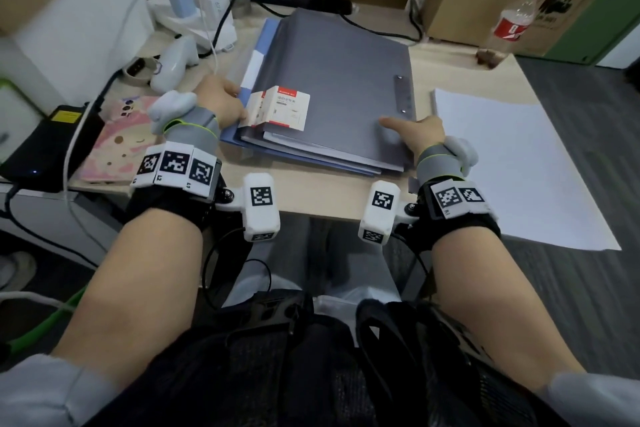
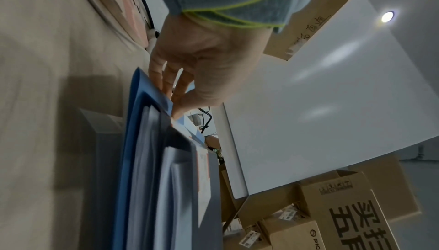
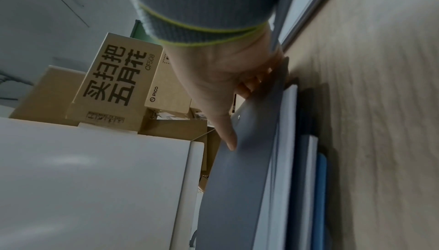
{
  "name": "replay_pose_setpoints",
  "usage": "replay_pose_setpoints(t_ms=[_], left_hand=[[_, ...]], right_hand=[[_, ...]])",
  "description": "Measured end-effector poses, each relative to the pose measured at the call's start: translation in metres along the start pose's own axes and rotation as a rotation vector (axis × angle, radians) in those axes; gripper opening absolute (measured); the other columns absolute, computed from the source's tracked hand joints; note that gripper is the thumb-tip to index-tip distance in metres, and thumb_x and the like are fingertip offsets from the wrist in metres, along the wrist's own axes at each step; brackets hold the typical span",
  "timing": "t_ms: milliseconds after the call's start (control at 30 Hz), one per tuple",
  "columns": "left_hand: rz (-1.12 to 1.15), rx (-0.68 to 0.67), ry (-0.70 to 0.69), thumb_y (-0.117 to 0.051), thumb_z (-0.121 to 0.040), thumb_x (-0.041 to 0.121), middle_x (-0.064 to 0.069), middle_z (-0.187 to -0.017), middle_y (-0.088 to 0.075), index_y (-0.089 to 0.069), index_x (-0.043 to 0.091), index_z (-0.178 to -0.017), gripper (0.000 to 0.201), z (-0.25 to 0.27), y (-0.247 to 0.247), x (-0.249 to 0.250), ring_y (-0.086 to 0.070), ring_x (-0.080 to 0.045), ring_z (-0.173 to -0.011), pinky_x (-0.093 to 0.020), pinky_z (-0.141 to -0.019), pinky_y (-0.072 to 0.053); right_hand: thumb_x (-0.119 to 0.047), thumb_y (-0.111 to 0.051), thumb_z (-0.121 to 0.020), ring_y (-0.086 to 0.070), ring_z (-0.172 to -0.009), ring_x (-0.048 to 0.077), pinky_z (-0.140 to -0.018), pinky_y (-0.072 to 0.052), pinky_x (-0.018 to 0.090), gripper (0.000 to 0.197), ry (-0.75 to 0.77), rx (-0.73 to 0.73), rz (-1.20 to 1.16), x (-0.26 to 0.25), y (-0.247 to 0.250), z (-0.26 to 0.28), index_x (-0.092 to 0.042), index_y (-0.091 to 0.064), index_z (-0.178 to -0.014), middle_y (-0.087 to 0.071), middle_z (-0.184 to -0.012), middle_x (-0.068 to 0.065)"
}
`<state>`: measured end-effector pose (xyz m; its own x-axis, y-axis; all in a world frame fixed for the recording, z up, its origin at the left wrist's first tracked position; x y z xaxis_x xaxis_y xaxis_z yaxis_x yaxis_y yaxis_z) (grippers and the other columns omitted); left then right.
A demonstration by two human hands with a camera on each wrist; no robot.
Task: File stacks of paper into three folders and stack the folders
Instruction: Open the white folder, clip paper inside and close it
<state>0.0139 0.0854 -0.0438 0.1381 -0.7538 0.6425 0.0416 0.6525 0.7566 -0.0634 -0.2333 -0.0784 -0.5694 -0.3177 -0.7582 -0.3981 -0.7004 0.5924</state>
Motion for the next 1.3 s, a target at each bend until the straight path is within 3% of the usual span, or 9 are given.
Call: replay_pose_setpoints(t_ms=[133,333,500,600,700,833,967,1100,1300], left_hand=[[0.100,-0.048,0.002,-0.072,-0.075,0.000,-0.012,-0.122,-0.063,-0.059,0.005,-0.124,0.051,-0.005,-0.001,-0.005,-0.058,-0.025,-0.112,-0.035,-0.103,-0.045],[0.182,-0.143,0.035,-0.065,-0.075,-0.012,-0.013,-0.103,-0.062,-0.060,0.001,-0.122,0.049,-0.008,-0.011,-0.002,-0.054,-0.019,-0.093,-0.039,-0.099,-0.049],[0.187,-0.175,0.047,-0.067,-0.077,-0.008,-0.008,-0.099,-0.058,-0.064,0.004,-0.114,0.040,-0.013,-0.012,0.000,-0.051,-0.020,-0.091,-0.029,-0.076,-0.047],[0.230,-0.201,0.060,-0.059,-0.081,-0.007,-0.008,-0.102,-0.058,-0.064,0.008,-0.101,0.026,-0.015,-0.013,0.003,-0.051,-0.020,-0.090,-0.024,-0.067,-0.045],[0.253,-0.207,0.056,-0.060,-0.083,-0.003,-0.011,-0.099,-0.058,-0.063,0.006,-0.110,0.029,-0.015,-0.014,0.005,-0.052,-0.018,-0.082,-0.020,-0.059,-0.043],[0.246,-0.147,0.015,-0.063,-0.084,0.000,-0.012,-0.102,-0.060,-0.058,0.002,-0.122,0.038,-0.015,-0.015,0.009,-0.053,-0.020,-0.088,-0.014,-0.046,-0.047],[0.224,-0.076,-0.035,-0.067,-0.082,0.004,-0.014,-0.117,-0.064,-0.060,0.004,-0.122,0.041,-0.015,-0.014,0.013,-0.058,-0.022,-0.095,-0.028,-0.075,-0.050],[0.244,-0.091,-0.033,-0.065,-0.084,0.006,-0.014,-0.118,-0.065,-0.062,0.006,-0.120,0.036,-0.015,-0.018,0.016,-0.056,-0.018,-0.090,-0.023,-0.062,-0.045],[0.254,-0.137,0.027,-0.059,-0.087,0.006,-0.019,-0.105,-0.064,-0.063,0.003,-0.114,0.027,-0.013,-0.021,0.024,-0.057,-0.027,-0.089,-0.027,-0.066,-0.044]], right_hand=[[-0.059,-0.079,-0.055,-0.060,-0.105,0.031,-0.093,-0.051,0.043,0.093,-0.008,0.023,-0.027,-0.003,-0.002,-0.002,-0.005,-0.051,-0.125,-0.063,-0.113,0.010],[-0.046,-0.088,-0.051,-0.061,-0.104,0.029,-0.093,-0.052,0.041,0.093,-0.035,0.018,-0.108,-0.002,-0.002,-0.011,-0.003,-0.051,-0.125,-0.063,-0.116,0.011],[-0.038,-0.089,-0.044,-0.063,-0.101,0.030,-0.091,-0.053,0.045,0.092,-0.092,0.007,-0.194,0.001,-0.003,-0.017,-0.002,-0.052,-0.121,-0.065,-0.110,0.011],[-0.034,-0.087,-0.054,-0.060,-0.099,0.028,-0.092,-0.051,0.043,0.084,-0.113,0.025,-0.241,0.004,-0.002,-0.021,0.000,-0.052,-0.123,-0.060,-0.104,0.009],[-0.030,-0.082,-0.067,-0.054,-0.088,0.026,-0.086,-0.048,0.038,0.067,-0.101,0.034,-0.250,0.006,-0.001,-0.029,0.002,-0.054,-0.119,-0.058,-0.090,0.008],[-0.025,-0.076,-0.075,-0.052,-0.078,0.025,-0.078,-0.047,0.034,0.034,-0.085,0.067,-0.200,0.005,0.003,-0.028,-0.004,-0.055,-0.092,-0.050,-0.062,0.001],[-0.030,-0.073,-0.074,-0.055,-0.069,0.024,-0.067,-0.044,0.028,0.027,-0.059,0.089,-0.129,0.000,0.003,-0.024,-0.007,-0.060,-0.070,-0.057,-0.048,-0.001],[-0.033,-0.071,-0.074,-0.057,-0.073,0.026,-0.070,-0.046,0.031,0.034,0.000,0.103,-0.075,-0.006,0.006,-0.023,-0.001,-0.068,-0.087,-0.064,-0.079,0.012],[-0.031,-0.073,-0.073,-0.059,-0.079,0.026,-0.080,-0.052,0.035,0.034,0.005,0.124,-0.107,-0.009,0.014,-0.019,-0.004,-0.065,-0.093,-0.062,-0.083,0.008]])
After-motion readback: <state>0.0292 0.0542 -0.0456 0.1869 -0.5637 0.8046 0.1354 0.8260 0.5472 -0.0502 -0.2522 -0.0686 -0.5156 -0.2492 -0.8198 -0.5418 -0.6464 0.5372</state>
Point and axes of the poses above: each hand's wrist, its own z-axis away from the middle knuckle, its own y-axis out of the back of the hand, x = y × z, the point moved 5 cm from there along -z, towards the middle knuckle
